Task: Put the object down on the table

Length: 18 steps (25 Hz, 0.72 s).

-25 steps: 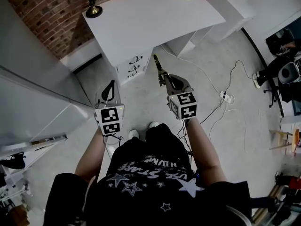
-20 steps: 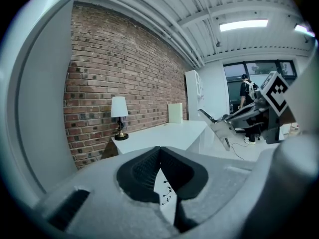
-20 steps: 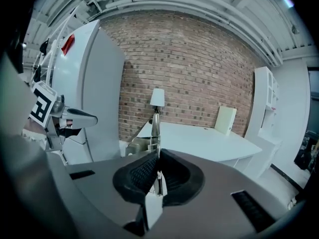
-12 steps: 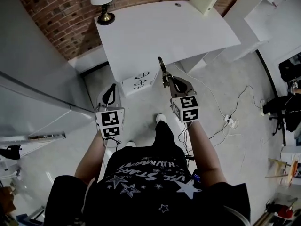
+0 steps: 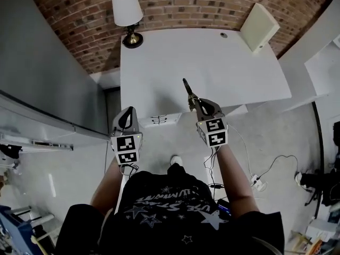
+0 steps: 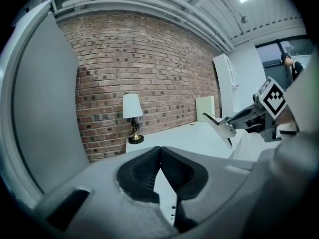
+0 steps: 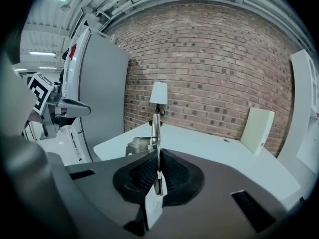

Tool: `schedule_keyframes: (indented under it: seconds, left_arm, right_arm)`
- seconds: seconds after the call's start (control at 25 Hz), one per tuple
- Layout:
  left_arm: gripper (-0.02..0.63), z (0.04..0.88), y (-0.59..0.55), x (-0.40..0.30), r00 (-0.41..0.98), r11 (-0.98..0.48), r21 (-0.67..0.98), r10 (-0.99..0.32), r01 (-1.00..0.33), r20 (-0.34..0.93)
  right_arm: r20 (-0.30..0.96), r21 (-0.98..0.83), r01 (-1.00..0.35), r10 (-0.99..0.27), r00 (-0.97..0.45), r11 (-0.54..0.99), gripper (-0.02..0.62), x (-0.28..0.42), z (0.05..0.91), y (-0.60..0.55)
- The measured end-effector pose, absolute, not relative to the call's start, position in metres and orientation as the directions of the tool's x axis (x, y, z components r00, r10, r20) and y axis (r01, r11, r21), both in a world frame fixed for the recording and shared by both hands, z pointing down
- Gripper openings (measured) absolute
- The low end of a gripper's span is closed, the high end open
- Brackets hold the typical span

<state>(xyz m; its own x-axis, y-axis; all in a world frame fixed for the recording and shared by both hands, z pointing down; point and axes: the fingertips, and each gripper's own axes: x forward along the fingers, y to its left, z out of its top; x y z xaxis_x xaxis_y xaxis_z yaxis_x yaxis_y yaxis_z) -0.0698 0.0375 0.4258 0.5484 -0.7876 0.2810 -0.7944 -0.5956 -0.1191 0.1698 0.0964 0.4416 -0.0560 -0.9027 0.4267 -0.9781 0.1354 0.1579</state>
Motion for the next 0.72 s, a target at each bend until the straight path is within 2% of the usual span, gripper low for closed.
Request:
schedule_keyframes:
  seconds: [0.4, 0.72]
  left_arm:
    - [0.017, 0.426, 0.005, -0.038, 0.503, -0.553, -0.083, -0.803, -0.829, 0.319]
    - [0.017, 0.44, -0.081, -0.026, 0.529, -0.583, -0.063, -0.773, -0.81, 0.348]
  right_arm:
    - [0.471, 0.313, -0.9, -0.873, -0.13, 0.302, 0.005, 0.199, 0.444, 0.026]
    - [0.511, 0.455, -0.814, -0.855, -0.093, 0.36, 0.005, 0.202, 0.45, -0.055]
